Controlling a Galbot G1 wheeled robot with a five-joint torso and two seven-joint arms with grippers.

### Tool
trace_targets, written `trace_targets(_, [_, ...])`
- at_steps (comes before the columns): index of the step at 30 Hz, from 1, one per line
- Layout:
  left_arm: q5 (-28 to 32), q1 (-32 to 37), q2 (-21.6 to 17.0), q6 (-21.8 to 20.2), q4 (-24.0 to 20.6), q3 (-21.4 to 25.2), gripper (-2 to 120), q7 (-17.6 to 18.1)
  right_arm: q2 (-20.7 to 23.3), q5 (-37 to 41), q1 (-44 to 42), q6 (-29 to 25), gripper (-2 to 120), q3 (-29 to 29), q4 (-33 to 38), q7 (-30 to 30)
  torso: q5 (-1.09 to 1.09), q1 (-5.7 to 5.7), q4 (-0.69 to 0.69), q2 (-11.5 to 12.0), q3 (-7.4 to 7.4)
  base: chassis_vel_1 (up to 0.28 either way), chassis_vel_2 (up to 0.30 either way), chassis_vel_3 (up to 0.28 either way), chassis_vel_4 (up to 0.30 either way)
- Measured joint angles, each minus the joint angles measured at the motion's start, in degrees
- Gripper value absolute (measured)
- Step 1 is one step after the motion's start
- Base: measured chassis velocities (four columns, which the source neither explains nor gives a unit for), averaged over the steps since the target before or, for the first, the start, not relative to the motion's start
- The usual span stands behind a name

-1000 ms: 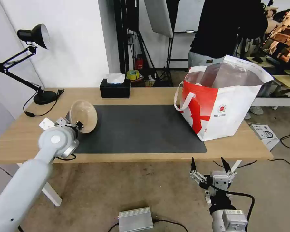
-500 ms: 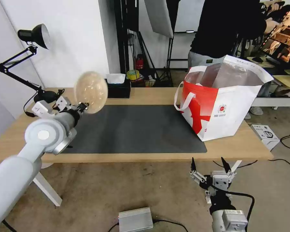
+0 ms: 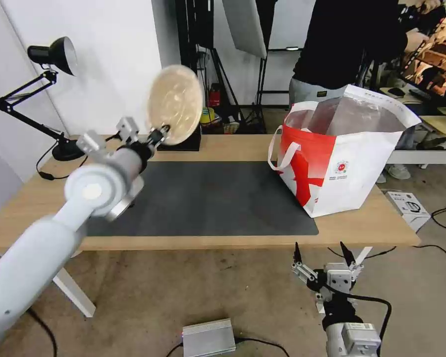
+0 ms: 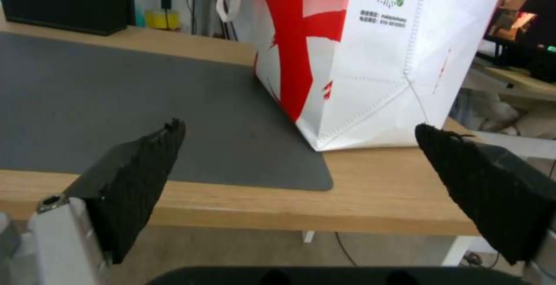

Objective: Pick up the trash from the table and place it into the takeout bag.

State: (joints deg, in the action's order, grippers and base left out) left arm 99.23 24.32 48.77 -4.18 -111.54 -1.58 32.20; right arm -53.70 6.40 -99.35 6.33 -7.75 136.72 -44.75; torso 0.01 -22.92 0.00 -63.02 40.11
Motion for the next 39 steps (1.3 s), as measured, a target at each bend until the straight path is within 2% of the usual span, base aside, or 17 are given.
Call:
trace_targets(3, [-0.15,-2.63,1.38,0.57,1.32,-2.59,0,-1.12,0.00,0.00,0.00,0.00,100,0.00,0.00,0.00,0.00,0.00,0.01,0.00,0.00,0.000,0.000,0.000,0.000])
trace_targets(6, [-0.69,-7.03,4.23,1.82,4.73,-6.54,0,-2.68,0.00,0.00,0.01,0.00,100,0.00,0.00,0.00,0.00,0.00,0.00,0.00,0.00,0.000,0.000,0.000,0.000])
trace_targets(11, [-0.92,-9.53,6.36,2.47,7.37,-8.91,0,-4.15,0.00,0.00,0.00,0.00,100,0.00,0.00,0.00,0.01,0.00,0.00,0.00,0.00,0.000,0.000,0.000,0.000])
trace_targets(12, [-1.05,-12.41,9.83,3.07,11.15,-11.49,0,-6.11,0.00,0.00,0.00,0.00,100,-0.01,-0.01,0.00,0.00,-0.01,0.01,0.00,0.00,0.000,0.000,0.000,0.000])
trace_targets(13, [-1.05,-12.41,9.83,3.07,11.15,-11.49,0,-6.11,0.00,0.00,0.00,0.00,100,-0.01,-0.01,0.00,0.00,-0.01,0.01,0.00,0.00,0.000,0.000,0.000,0.000])
trace_targets(16, [-1.12,-15.40,14.07,3.58,15.94,-14.74,0,-8.22,0.00,0.00,0.00,0.00,100,0.00,0.00,0.00,0.01,0.00,-0.01,0.00,0.00,0.000,0.000,0.000,0.000])
trace_targets(21, [-1.13,-17.39,17.51,4.18,20.30,-17.56,0,-10.63,0.00,0.00,0.00,0.00,100,0.00,0.00,0.00,0.00,-0.01,0.00,0.00,0.00,0.000,0.000,0.000,0.000])
trace_targets(33, [-1.18,-20.16,24.33,4.76,28.86,-20.51,0,-15.02,0.00,0.00,0.00,0.00,100,0.00,0.00,0.00,0.00,0.00,0.00,0.00,0.00,0.000,0.000,0.000,0.000])
trace_targets(39, [-1.92,-21.73,28.06,4.92,35.58,-21.01,0,-18.69,0.00,0.00,0.00,0.00,100,0.00,0.00,0.00,0.00,-0.01,0.00,0.00,0.00,0.000,0.000,0.000,0.000])
